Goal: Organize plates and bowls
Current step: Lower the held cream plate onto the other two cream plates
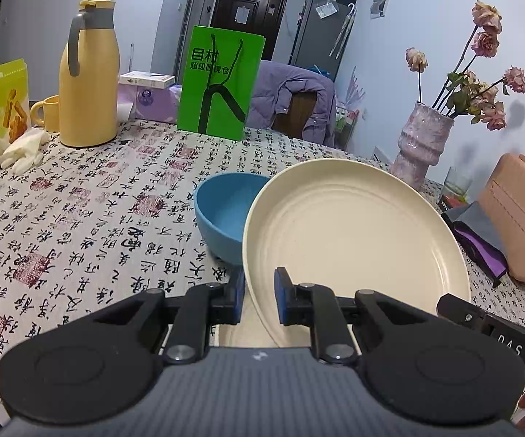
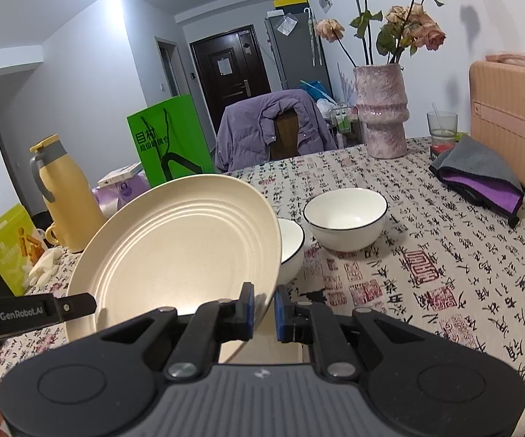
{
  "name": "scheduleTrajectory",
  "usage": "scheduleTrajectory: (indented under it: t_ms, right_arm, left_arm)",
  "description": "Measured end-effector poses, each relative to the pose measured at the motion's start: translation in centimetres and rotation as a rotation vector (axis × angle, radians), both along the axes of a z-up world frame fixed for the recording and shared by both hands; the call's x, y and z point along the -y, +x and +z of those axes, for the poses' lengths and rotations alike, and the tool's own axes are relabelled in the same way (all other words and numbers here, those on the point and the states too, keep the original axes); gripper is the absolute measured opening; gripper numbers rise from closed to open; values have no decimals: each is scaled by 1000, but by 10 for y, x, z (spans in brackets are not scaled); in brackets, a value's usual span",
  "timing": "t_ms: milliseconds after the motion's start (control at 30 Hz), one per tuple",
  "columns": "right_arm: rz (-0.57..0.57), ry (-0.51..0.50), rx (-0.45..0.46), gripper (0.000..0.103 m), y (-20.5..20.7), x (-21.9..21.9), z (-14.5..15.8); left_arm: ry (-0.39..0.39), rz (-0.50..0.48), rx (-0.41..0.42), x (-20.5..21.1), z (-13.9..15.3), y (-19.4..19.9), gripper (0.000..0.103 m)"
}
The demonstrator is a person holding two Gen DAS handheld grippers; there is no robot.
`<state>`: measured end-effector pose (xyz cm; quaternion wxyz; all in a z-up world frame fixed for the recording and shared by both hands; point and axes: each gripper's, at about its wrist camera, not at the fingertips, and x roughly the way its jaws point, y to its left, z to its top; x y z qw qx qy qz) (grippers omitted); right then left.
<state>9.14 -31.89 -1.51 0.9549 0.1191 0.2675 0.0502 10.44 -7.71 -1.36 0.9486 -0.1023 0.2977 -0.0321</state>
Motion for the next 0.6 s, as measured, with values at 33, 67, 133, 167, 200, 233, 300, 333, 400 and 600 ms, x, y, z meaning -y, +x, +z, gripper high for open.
scheduleTrajectory:
  t_ms: [33,67,133,167,200,233,300,333,400,600]
  right_arm:
    - [0,0,-2,11,0,0,-1]
    - [1,1,-5,11,0,0,-3]
    - [1,2,-11,11,0,0,-6]
    - [2,3,-14,11,0,0,-7]
    - [3,4,-17,11,0,0,-8]
    - [3,5,-20,11,0,0,-10]
    - [3,6,-26,11,0,0,-12]
    - [4,7,-29,11,0,1,-14]
    - [4,10,-36,11,-1,1,-17]
    - [9,24,-56,12,-1,3,-25]
  left_arm:
    - [1,0,-1,0,-1,0,17]
    - [0,0,-1,0,-1,0,17]
    - [3,-1,-2,-1,-3,-1,17]
    - [4,-2,-2,0,-4,-1,17]
    - [5,-2,-3,0,-6,-2,17]
    - [6,-3,-3,0,-7,-2,17]
    - [7,-4,-4,0,-8,-3,17]
    - [7,-5,-5,1,-9,-3,17]
    - [5,-6,-6,0,-11,-3,17]
    - [11,-5,-5,2,-14,-5,17]
